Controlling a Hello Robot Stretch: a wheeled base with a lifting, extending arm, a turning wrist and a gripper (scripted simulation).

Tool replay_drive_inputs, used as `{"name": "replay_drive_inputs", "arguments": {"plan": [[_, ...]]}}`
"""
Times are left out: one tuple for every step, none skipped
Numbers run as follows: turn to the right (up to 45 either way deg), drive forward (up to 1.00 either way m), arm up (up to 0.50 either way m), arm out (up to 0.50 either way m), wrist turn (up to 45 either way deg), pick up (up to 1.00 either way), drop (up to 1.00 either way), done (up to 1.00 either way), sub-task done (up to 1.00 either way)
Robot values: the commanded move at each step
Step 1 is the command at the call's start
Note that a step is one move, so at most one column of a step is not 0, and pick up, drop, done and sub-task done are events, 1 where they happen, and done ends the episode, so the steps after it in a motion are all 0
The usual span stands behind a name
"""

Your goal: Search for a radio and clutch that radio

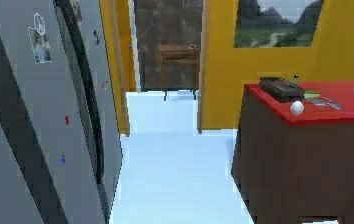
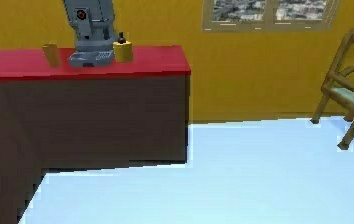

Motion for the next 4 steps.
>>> {"name": "replay_drive_inputs", "arguments": {"plan": [[0.0,1.0,0.0,0.0,0.0,0.0,0.0,0.0,0.0],[0.0,1.0,0.0,0.0,0.0,0.0,0.0,0.0,0.0],[-3.0,0.0,0.0,0.0,0.0,0.0,0.0,0.0,0.0],[0.0,0.6,0.0,0.0,0.0,0.0,0.0,0.0,0.0]]}}
